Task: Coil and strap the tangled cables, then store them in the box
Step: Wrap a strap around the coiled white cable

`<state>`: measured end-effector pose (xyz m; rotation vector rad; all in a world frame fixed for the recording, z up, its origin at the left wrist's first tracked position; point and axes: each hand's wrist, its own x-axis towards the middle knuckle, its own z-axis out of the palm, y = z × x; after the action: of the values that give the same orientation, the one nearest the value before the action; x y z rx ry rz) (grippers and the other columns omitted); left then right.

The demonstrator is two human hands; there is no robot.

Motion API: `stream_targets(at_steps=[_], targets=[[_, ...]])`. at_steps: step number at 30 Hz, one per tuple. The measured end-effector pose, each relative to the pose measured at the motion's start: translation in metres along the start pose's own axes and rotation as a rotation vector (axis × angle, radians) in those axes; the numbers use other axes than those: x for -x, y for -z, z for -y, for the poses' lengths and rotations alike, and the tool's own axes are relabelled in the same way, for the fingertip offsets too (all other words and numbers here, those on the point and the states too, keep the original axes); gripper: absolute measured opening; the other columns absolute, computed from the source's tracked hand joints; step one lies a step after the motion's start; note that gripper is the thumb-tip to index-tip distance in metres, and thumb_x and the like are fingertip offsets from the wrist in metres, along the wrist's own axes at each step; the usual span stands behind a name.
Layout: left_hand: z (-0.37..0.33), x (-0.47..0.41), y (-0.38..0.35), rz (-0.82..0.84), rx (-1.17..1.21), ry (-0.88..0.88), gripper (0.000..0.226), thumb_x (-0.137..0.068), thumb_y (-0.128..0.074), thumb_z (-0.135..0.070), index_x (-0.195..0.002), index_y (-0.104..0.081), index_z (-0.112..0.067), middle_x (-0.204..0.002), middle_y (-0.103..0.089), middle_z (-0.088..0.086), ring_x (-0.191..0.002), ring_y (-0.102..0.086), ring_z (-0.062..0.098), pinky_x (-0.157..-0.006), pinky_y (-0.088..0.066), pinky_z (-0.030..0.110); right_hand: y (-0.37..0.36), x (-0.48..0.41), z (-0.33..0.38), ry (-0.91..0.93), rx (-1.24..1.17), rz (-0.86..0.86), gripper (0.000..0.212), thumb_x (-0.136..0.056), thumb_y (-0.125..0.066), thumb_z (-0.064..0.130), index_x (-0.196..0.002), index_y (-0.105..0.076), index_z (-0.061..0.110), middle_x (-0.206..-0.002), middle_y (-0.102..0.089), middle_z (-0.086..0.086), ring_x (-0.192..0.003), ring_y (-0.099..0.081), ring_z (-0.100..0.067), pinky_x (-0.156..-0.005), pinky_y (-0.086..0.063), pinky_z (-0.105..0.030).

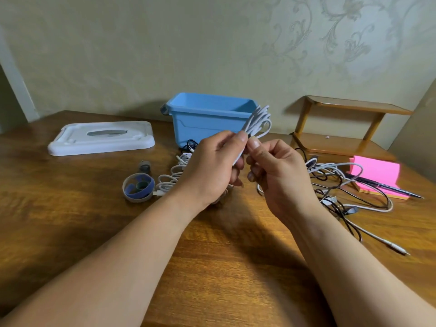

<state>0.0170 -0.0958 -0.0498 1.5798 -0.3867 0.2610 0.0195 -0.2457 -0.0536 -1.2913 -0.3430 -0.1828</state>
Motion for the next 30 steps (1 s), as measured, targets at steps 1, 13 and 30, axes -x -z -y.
stream_targets(at_steps=[1,13,30], targets=[[-0.001,0.000,-0.001,0.009,0.048,0.016,0.034,-0.113,-0.051,-0.032,-0.097,-0.067,-0.007,-0.071,-0.056,0.005,-0.055,-0.049,0.019,-0.050,-0.047,0.029,-0.001,0.001,0.001,0.005,-0.025,0.030,0.014,-0.106,-0.060,0.012,-0.095,-0.056,0.002,-0.064,-0.063,-0.007,-0.049,-0.057,-0.013,-0.052,-0.045,-0.026],[-0.018,0.006,0.005,0.264,0.259,0.283,0.069,-0.111,-0.041,-0.055,-0.082,-0.069,0.000,-0.062,-0.063,0.022,-0.045,-0.059,0.031,-0.053,-0.057,0.036,0.002,0.002,0.001,-0.072,-0.138,0.393,0.046,-0.113,-0.043,0.030,-0.087,-0.052,-0.008,-0.061,-0.047,-0.022,-0.048,-0.056,-0.032,-0.050,-0.044,-0.036],[0.006,0.050,0.076,0.005,-1.271,-0.125,0.024,-0.102,-0.059,-0.034,-0.123,-0.071,-0.035,-0.120,-0.063,-0.012,-0.115,-0.052,0.017,-0.100,-0.050,0.043,-0.018,-0.018,-0.002,0.196,0.978,0.033,0.020,-0.105,-0.064,0.036,-0.123,-0.062,0.027,-0.102,-0.071,0.006,-0.085,-0.063,-0.014,-0.070,-0.046,-0.034]])
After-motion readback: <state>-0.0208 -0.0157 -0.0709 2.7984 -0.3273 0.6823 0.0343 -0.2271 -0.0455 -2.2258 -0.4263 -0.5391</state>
